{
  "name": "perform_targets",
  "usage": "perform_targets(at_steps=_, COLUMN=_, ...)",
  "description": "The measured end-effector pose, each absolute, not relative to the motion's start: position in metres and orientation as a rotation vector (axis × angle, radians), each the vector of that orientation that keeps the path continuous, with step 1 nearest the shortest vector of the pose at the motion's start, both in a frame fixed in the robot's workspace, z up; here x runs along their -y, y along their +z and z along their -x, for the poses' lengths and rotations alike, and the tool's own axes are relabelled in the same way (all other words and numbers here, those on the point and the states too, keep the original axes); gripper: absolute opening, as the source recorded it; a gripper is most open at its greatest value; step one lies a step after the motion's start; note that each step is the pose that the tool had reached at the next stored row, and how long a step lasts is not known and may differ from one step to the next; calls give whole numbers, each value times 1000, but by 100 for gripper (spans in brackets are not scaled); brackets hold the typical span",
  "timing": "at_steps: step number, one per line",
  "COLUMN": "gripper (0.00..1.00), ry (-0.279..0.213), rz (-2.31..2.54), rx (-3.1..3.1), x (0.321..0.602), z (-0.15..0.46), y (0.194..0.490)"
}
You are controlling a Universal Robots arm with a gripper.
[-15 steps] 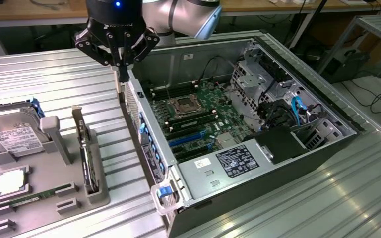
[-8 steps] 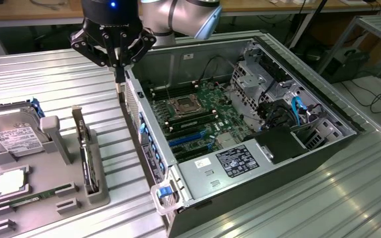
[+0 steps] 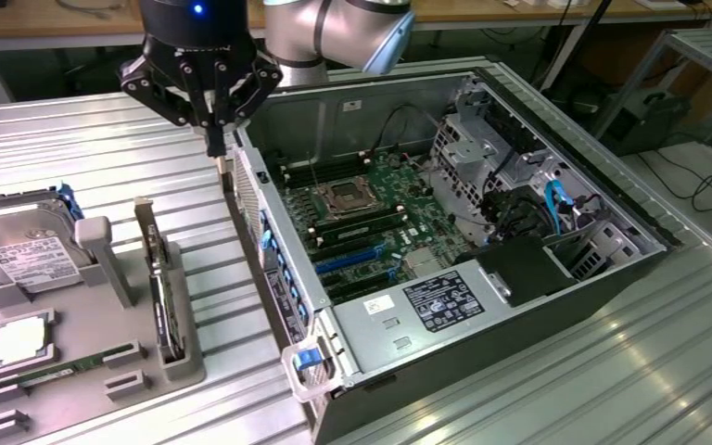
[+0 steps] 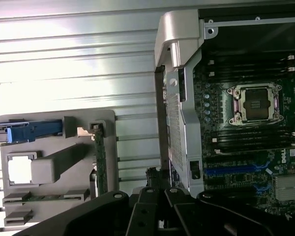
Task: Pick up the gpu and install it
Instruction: 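Reach for the gpu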
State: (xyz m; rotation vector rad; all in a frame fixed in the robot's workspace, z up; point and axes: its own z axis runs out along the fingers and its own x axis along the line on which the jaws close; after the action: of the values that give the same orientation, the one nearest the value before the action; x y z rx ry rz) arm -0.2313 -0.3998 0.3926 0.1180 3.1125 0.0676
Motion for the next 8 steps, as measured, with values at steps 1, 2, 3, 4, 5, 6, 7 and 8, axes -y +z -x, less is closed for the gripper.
perform_targets(at_steps=1, gripper=11, ry=68, rz=-118, rx=-3112, x=400, z=232, y=393)
perform_targets(at_steps=2, gripper=11, ry=68, rz=-118, rx=-3113, x=400, z=234, y=393)
perform_targets(at_steps=3, gripper=11, ry=68, rz=-118, rx=-3112, x=400, z=235, y=392)
perform_targets(at_steps=4, gripper=11, ry=68, rz=-118, rx=-3112, x=400, z=236, y=392)
perform_targets(at_steps=5, gripper=11, ry=68, rz=-118, rx=-3113, x=400, z=238, y=392)
perform_targets(at_steps=6, gripper=11, ry=68, rz=-118, rx=-3112, x=400, z=239, y=392)
perform_targets(at_steps=7, gripper=11, ry=68, rz=-118, rx=-3113, x=400, z=240, y=392)
perform_targets(at_steps=8, gripper=11, ry=68, rz=-118, rx=-3112, x=400, z=241, y=392)
